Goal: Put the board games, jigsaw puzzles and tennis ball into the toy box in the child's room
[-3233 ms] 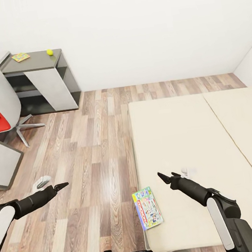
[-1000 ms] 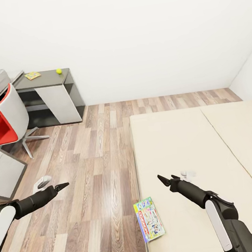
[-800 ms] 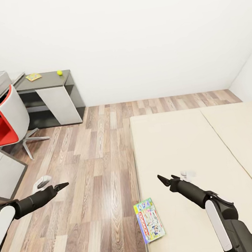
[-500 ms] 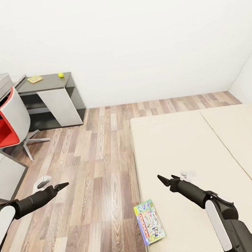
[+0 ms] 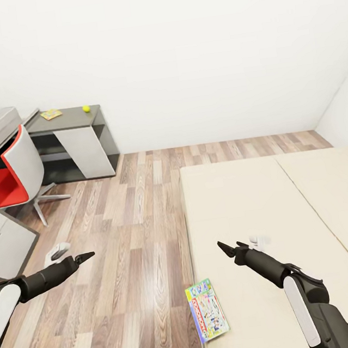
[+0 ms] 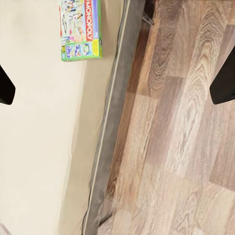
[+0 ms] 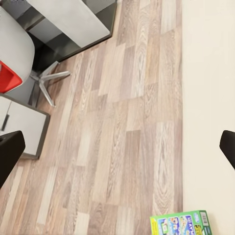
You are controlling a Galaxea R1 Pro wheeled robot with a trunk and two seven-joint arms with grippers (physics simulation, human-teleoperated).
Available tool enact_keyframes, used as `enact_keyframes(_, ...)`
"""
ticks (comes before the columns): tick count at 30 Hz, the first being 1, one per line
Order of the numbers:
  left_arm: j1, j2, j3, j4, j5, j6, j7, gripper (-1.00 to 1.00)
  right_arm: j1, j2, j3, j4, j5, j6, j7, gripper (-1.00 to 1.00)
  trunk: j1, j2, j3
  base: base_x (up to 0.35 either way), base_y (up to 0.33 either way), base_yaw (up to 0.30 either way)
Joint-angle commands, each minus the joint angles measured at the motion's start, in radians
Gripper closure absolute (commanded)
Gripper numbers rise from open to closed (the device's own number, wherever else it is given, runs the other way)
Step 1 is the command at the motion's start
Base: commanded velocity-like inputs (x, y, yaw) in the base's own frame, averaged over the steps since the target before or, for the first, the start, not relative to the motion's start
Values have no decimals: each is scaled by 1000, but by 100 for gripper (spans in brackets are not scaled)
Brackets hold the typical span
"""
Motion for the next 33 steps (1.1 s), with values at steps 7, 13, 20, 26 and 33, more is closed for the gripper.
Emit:
enact_keyframes(7,-1,0,0,0,-5,4,-7,-100,-1,1,-3,-1,-6,8,3,-100,1,-2,10,0,0,0)
enact_keyframes(13,-1,0,-1,0,-5,4,-7,-100,-1,1,-4,1,-6,8,2,-100,1,-2,20,0,0,0)
enact_keyframes(20,-1,0,-3,0,-5,3,-5,-100,-1,1,-4,51,-3,7,-3,-100,1,-2,31,0,0,0)
enact_keyframes(26,-1,-1,-5,0,-5,3,-5,-100,-1,0,-5,67,-3,7,-3,-100,1,-2,41,0,0,0)
enact_keyframes(33,-1,-2,-5,0,-5,3,-5,-100,-1,0,-5,75,-4,7,-3,-100,1,-2,53,0,0,0)
